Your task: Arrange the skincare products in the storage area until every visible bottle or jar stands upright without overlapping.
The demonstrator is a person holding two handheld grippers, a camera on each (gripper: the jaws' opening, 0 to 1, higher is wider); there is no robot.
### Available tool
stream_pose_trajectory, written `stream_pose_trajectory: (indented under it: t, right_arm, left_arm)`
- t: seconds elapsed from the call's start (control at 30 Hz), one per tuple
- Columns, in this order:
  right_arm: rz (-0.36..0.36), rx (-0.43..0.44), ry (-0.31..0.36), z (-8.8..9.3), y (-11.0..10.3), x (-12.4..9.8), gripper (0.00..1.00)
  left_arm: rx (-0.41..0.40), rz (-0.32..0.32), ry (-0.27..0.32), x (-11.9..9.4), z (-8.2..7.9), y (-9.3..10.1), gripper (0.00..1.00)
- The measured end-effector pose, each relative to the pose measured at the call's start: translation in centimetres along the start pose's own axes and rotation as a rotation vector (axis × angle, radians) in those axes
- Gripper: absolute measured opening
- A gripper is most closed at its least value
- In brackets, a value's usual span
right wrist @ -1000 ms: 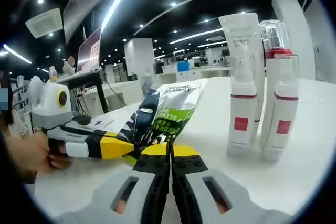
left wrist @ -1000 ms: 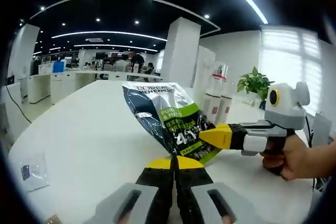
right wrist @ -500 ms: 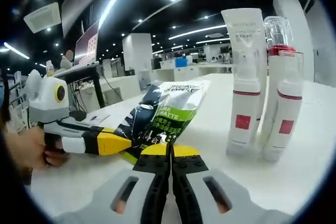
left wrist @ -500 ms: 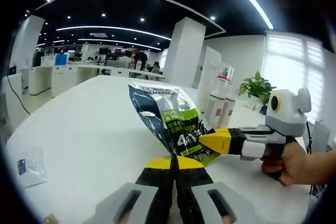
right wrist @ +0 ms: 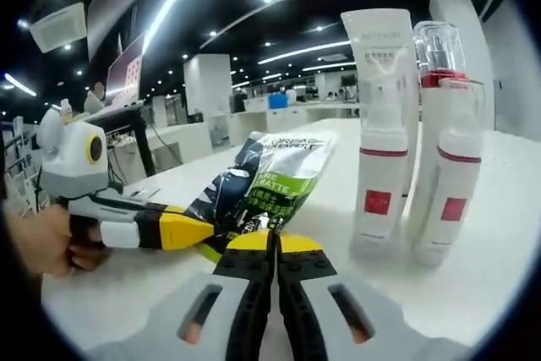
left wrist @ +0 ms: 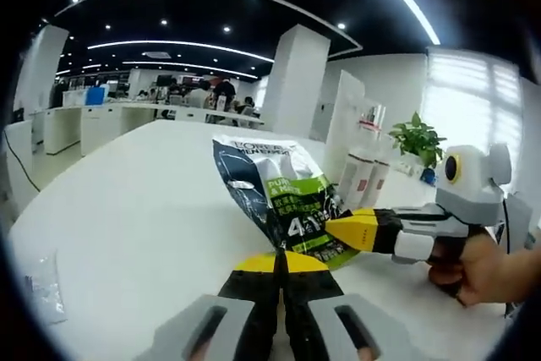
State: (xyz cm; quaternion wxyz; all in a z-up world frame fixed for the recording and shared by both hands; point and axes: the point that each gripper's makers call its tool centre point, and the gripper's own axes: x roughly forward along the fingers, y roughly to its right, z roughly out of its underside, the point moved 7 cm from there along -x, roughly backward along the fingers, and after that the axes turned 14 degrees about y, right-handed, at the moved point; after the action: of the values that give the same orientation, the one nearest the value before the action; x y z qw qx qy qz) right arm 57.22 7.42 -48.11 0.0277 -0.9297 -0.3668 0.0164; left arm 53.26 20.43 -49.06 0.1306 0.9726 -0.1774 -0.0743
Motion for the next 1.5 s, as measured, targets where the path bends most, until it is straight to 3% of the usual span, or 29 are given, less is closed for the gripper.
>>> stream_pose_trajectory:
  t: [0.33, 0.57, 0.73, 0.83, 0.9, 0.97, 1.1, 1.17, 1.2, 1.27, 1.33, 1.37, 1.43, 1.47, 1.5]
  right_arm:
    - [0.062, -0.099, -0.016, 0.0, 0.5, 0.1, 0.08]
    - [0.108, -0.150, 0.044, -0.9, 0.2, -0.4, 0.21]
    - [0.070, -0.284, 0.095, -1.8, -0.9, -0.3, 0.15]
    - [0.018, -0.294, 0.033, -0.9, -1.5, 1.1, 0.14]
    - [-0.006, -0.318, 0.025, -0.8, -2.0, 2.2, 0.07]
    - [0.006, -0.362, 0.008, -0.7, -1.7, 2.7, 0.00]
    - [0.035, -0.348, -0.086, 0.4, -1.0, 3.4, 0.00]
    - [0.021, -0.370, -0.084, 0.5, -1.3, 3.5, 0.00]
    - [0.008, -0.429, -0.102, 0.7, -1.2, 3.5, 0.00]
    - [0.024, -0.397, -0.096, 0.7, -1.0, 3.7, 0.00]
    - [0.026, -0.383, -0.095, 0.7, -1.0, 3.7, 0.00]
    - [0.022, -0.388, -0.095, 0.7, -1.0, 3.6, 0.00]
    - [0.016, -0.400, -0.092, 0.7, -1.0, 3.6, 0.00]
    - [0.016, -0.399, -0.092, 0.7, -1.0, 3.6, 0.00]
    - [0.017, -0.384, -0.091, 0.7, -1.1, 3.5, 0.00]
  left_arm:
    - [-0.011, -0.013, -0.012, 1.1, 0.0, -0.1, 0.00]
    - [0.029, -0.023, -0.019, 1.1, 0.2, 0.0, 0.00]
    - [0.013, -0.022, -0.019, 1.3, 0.1, 0.0, 0.00]
    - [0.009, -0.016, -0.023, 1.6, 0.2, 0.1, 0.00]
    - [-0.009, -0.013, -0.026, 1.8, 0.2, 0.1, 0.00]
    - [-0.033, -0.015, -0.028, 1.9, 0.2, 0.1, 0.00]
    - [-0.027, -0.005, -0.027, 1.7, 0.3, 0.1, 0.01]
    - [-0.020, -0.010, -0.020, 1.7, 0.3, 0.1, 0.03]
    - [-0.002, -0.014, -0.010, 1.7, 0.3, 0.1, 0.05]
    - [0.113, -0.006, 0.010, 1.5, 0.1, 0.0, 0.10]
    - [0.193, -0.043, 0.024, 1.3, -0.1, -0.5, 0.18]
    - [0.257, -0.061, 0.062, 1.0, -0.5, -0.7, 0.22]
    - [0.326, 0.007, 0.207, 0.8, -1.9, 0.3, 0.21]
    - [0.336, 0.033, 0.224, 0.7, -2.0, 0.7, 0.19]
    - [0.387, 0.145, 0.256, 0.8, -1.9, 2.0, 0.17]
